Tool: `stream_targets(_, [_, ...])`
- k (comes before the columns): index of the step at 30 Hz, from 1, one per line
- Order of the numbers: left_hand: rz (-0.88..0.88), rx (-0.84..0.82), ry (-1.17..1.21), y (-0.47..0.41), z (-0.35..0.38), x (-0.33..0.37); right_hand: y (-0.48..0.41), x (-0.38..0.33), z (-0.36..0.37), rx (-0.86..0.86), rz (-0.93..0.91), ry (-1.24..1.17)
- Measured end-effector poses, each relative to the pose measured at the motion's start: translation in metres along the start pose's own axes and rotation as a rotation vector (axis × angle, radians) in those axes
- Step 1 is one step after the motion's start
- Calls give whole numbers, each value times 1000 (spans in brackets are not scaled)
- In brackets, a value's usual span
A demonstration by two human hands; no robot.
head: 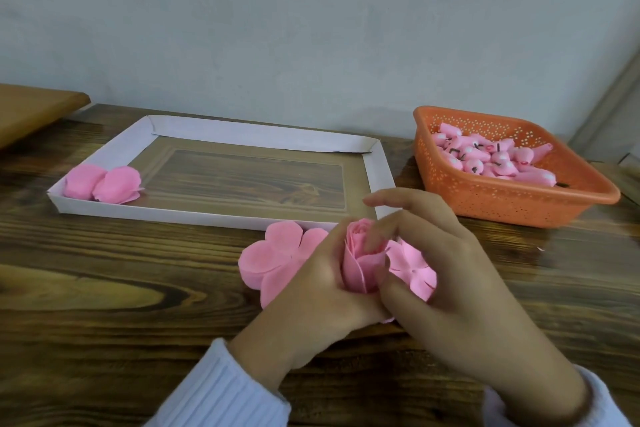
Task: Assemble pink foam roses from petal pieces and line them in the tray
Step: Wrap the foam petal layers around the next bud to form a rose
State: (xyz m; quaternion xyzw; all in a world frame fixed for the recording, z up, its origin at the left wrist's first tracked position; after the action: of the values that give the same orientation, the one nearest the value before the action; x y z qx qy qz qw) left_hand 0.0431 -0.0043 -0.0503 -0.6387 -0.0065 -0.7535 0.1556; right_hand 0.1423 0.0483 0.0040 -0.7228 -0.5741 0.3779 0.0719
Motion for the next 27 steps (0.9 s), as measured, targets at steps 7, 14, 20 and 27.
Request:
stream_targets(7, [-60, -218, 282, 2, 7, 1, 0, 2, -4, -20, 49, -193])
stream_targets(14, [-117, -367, 551, 4, 11, 3, 1, 0, -4, -118, 41, -192])
stream_targets(20, [-190, -373, 664, 2, 11, 0, 1, 1, -6, -132, 32, -137])
stream_targets(27, [-226, -288, 756, 1, 8, -2, 2, 3, -8, -111, 60, -337])
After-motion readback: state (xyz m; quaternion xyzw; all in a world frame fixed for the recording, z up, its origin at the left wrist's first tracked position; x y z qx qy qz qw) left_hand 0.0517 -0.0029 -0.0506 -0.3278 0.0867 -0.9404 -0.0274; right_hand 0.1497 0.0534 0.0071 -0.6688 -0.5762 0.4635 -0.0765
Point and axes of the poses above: each hand's wrist, its own y-axis away from the middle knuckle, its own z-axis out of the palm, x = y × z, the point moved 4 cm from there along -y, towards the middle knuckle, and after that the axes turned 2 degrees about y, right-handed, at the moved point
